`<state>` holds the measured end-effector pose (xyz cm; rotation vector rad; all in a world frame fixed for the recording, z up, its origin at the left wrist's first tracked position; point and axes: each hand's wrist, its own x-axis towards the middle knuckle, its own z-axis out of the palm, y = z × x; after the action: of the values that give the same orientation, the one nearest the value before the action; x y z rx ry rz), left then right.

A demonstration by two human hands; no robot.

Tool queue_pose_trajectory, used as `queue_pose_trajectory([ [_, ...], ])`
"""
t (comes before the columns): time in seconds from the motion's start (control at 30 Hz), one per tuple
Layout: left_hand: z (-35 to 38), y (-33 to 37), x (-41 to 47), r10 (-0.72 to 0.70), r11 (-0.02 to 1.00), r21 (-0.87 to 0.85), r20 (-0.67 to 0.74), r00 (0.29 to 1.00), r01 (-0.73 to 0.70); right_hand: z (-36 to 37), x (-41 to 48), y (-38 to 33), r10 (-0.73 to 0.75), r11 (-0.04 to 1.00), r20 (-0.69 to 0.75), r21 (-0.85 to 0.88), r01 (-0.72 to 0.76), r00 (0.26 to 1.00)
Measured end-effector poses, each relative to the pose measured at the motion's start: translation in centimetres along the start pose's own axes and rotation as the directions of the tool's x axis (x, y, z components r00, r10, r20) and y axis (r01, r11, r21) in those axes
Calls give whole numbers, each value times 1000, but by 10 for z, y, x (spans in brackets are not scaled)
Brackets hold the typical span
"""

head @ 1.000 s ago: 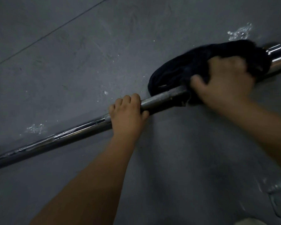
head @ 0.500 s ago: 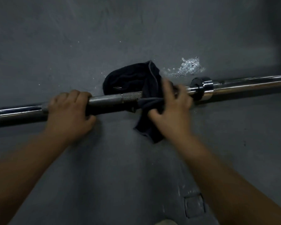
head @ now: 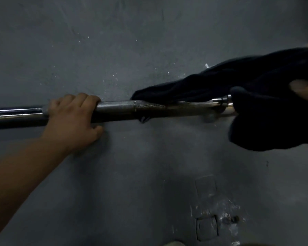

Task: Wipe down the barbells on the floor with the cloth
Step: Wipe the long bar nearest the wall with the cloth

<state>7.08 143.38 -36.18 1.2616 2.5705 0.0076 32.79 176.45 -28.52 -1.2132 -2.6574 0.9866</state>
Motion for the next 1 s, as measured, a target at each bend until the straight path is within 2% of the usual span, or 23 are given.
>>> queue_pose_trajectory([
  [0.07,0,0,-1,6,1000,4,-5,1000,-6,32,14,13,6,1000,-30,-9,-7,1000],
  [0.13,0,0,0,5,1000,9,-5,1000,-5,86,6,-30,1,999,-116,-48,-6,993],
  [0.2,0,0,0,1,1000,5,-2,1000,-1,127,-11,-91,-216,976,-205,-78,204,955],
  [0.23,1,0,0,1,1000,-2,-9,1000,-1,142,-22,-121,-305,952,-153,-37,303,940],
  [0.27,1,0,-1,5,1000,-10,-18,1000,-5,157,-29,-133,-422,907,-22,-22,421,906],
  [0.3,0,0,-2,8,1000,-20,-25,1000,-9,163,-40,-143,-548,832,115,-36,554,829],
  [0.33,-1,0,-1,14,999,-29,-24,1000,-15,166,-44,-139,-606,776,229,-39,630,761],
  [0.37,-2,-2,0,19,999,-32,-14,1000,-20,164,-48,-129,-598,776,265,-43,629,756],
  [0.4,-2,-4,0,21,999,-26,2,1000,-21,156,-53,-117,-543,827,221,-26,562,810],
  [0.47,1,-5,-3,25,1000,-7,16,1000,-25,125,-56,-82,-342,936,-80,65,347,936],
  [0.5,3,-5,-3,22,1000,2,9,1000,-22,102,-50,-61,-209,966,-248,95,239,946],
  [0.57,5,-2,-3,12,1000,2,0,1000,-12,58,-34,-30,-19,993,-463,95,71,886],
  [0.6,5,0,-2,3,1000,-5,2,1000,-3,51,-24,-27,-15,998,-481,39,39,877],
  [0.63,4,0,-1,-7,1000,-15,6,1000,7,58,-17,-29,-49,998,-433,-58,26,900],
  [0.7,1,-1,-2,-6,1000,-13,16,1000,6,97,-20,-42,-131,947,-257,-317,45,957],
  [0.73,0,-1,-4,-3,1000,-4,23,1000,3,116,-27,-51,-171,923,-211,-376,81,963],
  [0.77,-1,-3,-5,1,1000,-1,28,1000,-1,124,-33,-57,-200,917,-170,-379,123,965],
  [0.87,-1,-4,-4,20,1000,-6,42,999,-20,100,-34,-51,-309,946,-96,-137,295,946],
  [0.9,0,-2,-4,21,1000,-11,40,999,-20,86,-30,-42,-272,961,-127,-86,263,954],
  [1.0,6,0,-7,-1,1000,16,31,1000,0,75,-12,-25,-14,999,-343,-49,-3,939],
])
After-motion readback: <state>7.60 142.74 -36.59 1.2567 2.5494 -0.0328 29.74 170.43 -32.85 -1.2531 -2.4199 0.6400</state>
